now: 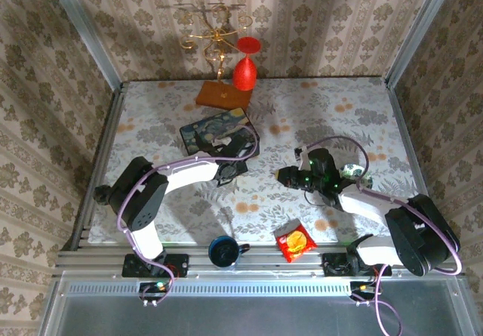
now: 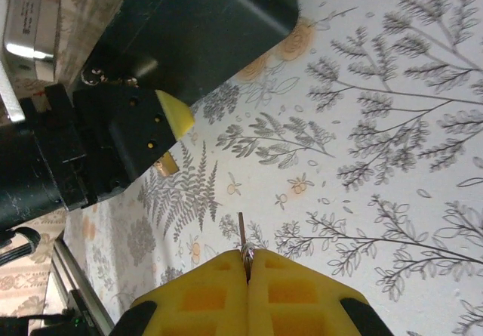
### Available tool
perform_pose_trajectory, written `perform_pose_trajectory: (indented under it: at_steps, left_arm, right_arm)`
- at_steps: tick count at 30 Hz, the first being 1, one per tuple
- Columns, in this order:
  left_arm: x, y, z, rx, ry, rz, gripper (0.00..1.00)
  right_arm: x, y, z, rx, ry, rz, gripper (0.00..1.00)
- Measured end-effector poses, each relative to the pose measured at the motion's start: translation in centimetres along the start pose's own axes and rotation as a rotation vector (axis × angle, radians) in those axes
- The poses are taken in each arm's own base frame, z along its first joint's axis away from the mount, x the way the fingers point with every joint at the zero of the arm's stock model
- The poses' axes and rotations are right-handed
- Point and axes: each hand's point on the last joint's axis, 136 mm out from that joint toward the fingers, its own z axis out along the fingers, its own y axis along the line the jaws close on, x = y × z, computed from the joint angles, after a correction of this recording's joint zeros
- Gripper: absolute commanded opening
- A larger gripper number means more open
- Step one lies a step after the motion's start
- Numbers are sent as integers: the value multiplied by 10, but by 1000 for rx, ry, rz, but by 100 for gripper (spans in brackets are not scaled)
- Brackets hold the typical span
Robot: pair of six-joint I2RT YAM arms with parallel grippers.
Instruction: Unlock the padlock with the key
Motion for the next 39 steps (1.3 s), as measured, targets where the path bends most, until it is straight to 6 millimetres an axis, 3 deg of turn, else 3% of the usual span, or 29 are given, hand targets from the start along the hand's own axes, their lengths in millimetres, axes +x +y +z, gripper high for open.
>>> perform_pose_trajectory:
  at_steps: [7,15,20,25,39]
  left_arm:
    - [7,-16,-4,64,65,-86,0]
    - [4,-30,-6,140,126,-198,0]
    - [3,-35,-7,166,139,-245,0]
    - [1,-43,-9,201,150,-283,0]
    - [-2,-52,-10,243,156,-319,0]
  right_arm:
    - [6,2,10,-73,-6,-34,0]
    - [20,27,24,-194,-50,-205,0]
    - [13,39,28,-232,-132,-285,0]
    - [8,39,33,-229,-184,-305,0]
    - [20,32,56,-202,-198,-305,0]
